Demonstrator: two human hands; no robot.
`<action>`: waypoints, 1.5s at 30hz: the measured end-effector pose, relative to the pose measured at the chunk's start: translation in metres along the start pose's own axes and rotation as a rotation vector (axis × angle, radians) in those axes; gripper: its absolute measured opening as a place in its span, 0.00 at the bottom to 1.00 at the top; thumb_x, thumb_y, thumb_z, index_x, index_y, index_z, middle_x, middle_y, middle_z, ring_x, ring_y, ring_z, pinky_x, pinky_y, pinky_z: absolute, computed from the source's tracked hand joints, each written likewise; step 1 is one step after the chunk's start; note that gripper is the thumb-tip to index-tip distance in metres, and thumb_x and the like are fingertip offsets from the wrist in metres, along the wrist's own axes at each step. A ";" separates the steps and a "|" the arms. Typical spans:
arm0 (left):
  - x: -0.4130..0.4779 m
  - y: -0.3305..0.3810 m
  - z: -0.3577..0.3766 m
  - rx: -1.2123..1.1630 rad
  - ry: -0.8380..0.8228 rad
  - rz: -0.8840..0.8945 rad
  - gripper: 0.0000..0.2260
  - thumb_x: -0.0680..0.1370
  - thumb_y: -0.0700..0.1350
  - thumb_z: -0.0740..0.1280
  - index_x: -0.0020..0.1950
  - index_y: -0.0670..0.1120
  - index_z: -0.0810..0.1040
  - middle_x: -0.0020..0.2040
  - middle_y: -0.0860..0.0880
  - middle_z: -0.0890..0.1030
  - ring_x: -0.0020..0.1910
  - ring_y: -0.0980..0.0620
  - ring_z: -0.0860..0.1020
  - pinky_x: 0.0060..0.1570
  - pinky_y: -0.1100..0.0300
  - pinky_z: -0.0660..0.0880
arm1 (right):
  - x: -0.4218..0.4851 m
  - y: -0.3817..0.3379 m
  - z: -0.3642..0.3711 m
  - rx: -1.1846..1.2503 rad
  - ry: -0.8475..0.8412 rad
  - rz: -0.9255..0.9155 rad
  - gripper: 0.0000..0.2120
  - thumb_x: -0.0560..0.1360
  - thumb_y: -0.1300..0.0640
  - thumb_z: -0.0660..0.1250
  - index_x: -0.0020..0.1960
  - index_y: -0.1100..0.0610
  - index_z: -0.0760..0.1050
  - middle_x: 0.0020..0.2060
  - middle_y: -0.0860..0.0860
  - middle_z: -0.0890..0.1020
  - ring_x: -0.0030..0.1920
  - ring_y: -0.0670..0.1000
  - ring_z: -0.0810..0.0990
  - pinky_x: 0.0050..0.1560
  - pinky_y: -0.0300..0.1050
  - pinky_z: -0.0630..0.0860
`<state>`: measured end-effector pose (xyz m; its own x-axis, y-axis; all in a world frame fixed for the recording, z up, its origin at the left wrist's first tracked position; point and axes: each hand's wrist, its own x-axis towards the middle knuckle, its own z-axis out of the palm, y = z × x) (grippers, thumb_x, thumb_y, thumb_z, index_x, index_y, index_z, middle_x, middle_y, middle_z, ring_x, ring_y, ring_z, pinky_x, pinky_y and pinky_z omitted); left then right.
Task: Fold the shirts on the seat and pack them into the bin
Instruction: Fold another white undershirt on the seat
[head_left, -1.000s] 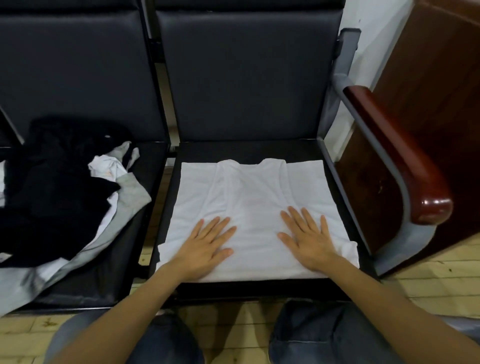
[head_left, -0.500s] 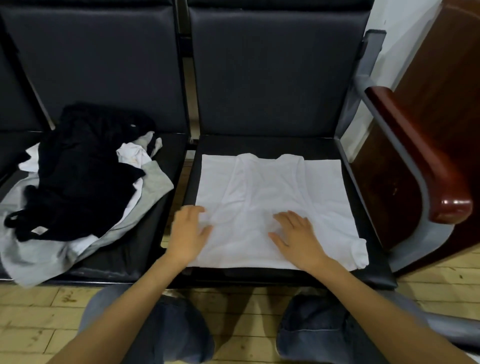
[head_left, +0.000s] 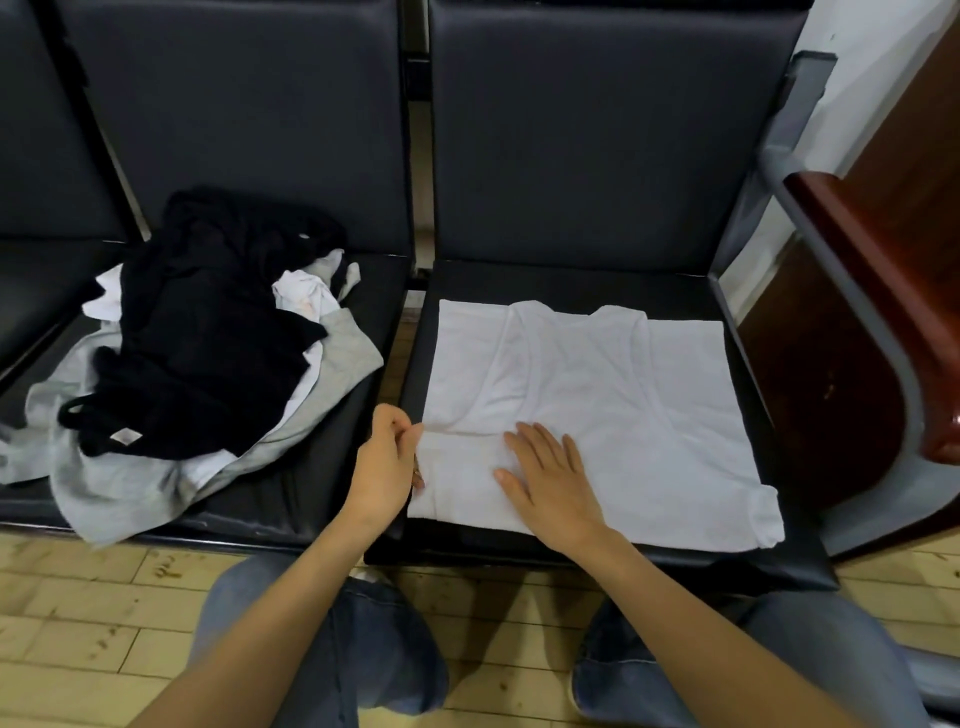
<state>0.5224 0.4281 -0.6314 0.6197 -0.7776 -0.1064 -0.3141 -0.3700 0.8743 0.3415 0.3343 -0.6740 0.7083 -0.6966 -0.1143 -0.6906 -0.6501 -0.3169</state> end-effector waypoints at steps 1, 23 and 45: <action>-0.001 0.001 0.001 -0.030 -0.001 -0.048 0.08 0.81 0.44 0.61 0.53 0.41 0.64 0.40 0.41 0.75 0.33 0.50 0.75 0.35 0.55 0.76 | 0.000 0.000 0.000 0.003 0.003 0.006 0.47 0.66 0.31 0.22 0.78 0.50 0.49 0.77 0.47 0.50 0.77 0.47 0.45 0.73 0.46 0.33; -0.032 -0.009 -0.029 0.109 -0.204 -0.287 0.05 0.74 0.44 0.72 0.41 0.44 0.80 0.42 0.49 0.79 0.44 0.52 0.76 0.38 0.65 0.69 | -0.001 0.000 -0.001 0.006 0.023 0.021 0.41 0.72 0.32 0.29 0.77 0.50 0.52 0.77 0.47 0.52 0.77 0.46 0.47 0.74 0.46 0.37; -0.032 -0.004 0.049 0.969 -0.555 0.212 0.36 0.73 0.68 0.31 0.77 0.51 0.35 0.76 0.48 0.32 0.73 0.49 0.29 0.70 0.49 0.30 | -0.064 0.096 -0.078 0.181 0.028 0.187 0.22 0.80 0.54 0.61 0.72 0.55 0.65 0.72 0.53 0.65 0.72 0.53 0.63 0.71 0.41 0.57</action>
<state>0.4684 0.4295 -0.6553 0.1597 -0.8998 -0.4061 -0.9482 -0.2543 0.1905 0.2184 0.2927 -0.6241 0.5647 -0.8094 -0.1614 -0.7698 -0.4460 -0.4567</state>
